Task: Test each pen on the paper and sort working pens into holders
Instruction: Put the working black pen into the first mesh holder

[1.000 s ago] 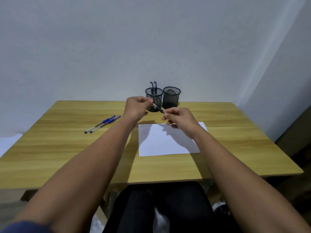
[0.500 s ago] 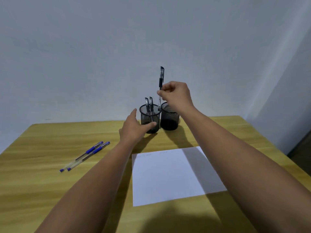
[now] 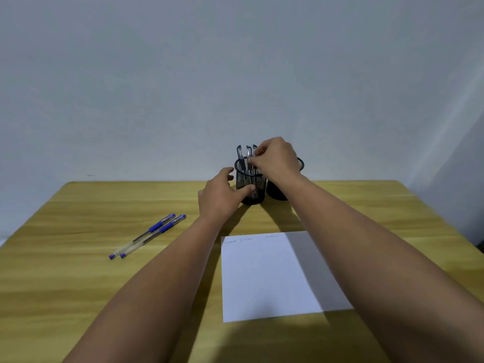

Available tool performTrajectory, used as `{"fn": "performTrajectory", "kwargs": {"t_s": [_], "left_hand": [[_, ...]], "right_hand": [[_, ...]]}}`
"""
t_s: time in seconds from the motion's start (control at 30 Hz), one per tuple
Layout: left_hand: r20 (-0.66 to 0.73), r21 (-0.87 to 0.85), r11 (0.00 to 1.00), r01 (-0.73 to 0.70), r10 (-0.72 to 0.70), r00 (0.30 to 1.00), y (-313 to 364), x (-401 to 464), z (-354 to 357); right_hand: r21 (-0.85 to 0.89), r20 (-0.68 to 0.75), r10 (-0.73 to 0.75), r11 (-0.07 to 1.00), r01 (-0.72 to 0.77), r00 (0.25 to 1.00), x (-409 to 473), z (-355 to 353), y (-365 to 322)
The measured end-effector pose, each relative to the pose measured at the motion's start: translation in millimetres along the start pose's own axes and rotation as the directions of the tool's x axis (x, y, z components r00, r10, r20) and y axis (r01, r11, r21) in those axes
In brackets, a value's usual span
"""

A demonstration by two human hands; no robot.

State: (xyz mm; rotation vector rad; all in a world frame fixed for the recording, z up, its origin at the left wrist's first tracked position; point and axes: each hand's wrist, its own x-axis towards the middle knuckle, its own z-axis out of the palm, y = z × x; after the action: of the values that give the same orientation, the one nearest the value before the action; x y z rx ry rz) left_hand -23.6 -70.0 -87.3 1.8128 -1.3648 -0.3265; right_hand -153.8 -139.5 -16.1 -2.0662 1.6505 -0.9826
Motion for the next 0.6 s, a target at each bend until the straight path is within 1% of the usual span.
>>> {"fn": "performTrajectory", "kwargs": {"t_s": [0.13,0.23,0.33,0.4,0.47,0.53,0.6], "left_hand": [[-0.011,0.068,0.998,0.004,-0.003,1.0,-5,-10,-42],[-0.009,0.14,0.99,0.028,-0.027,1.0,-19,-21,-82],[0.002,0.274,0.961,0.029,-0.031,1.0,-40,-36,-119],[0.022,0.36,0.933,0.03,-0.04,0.999,-55,-46,-138],[0.048,0.422,0.906,0.038,-0.064,0.997,-70,-54,-150],[0.065,0.445,0.893,0.062,-0.101,0.993,-84,-61,-156],[0.059,0.45,0.89,0.08,-0.119,0.991,-96,-67,-158]], "right_hand": [[0.079,-0.031,-0.001,0.997,0.004,1.0,-20,-13,-16],[0.136,0.001,-0.053,0.989,0.052,0.999,-43,-15,-31],[0.12,0.119,-0.143,0.984,0.129,0.982,-69,-1,-45],[0.088,0.223,-0.199,0.979,0.183,0.954,-85,15,-52],[0.061,0.325,-0.247,0.969,0.24,0.913,-99,33,-57],[0.044,0.428,-0.287,0.954,0.298,0.857,-113,51,-61],[0.033,0.48,-0.33,0.932,0.36,0.813,-124,70,-63]]}}
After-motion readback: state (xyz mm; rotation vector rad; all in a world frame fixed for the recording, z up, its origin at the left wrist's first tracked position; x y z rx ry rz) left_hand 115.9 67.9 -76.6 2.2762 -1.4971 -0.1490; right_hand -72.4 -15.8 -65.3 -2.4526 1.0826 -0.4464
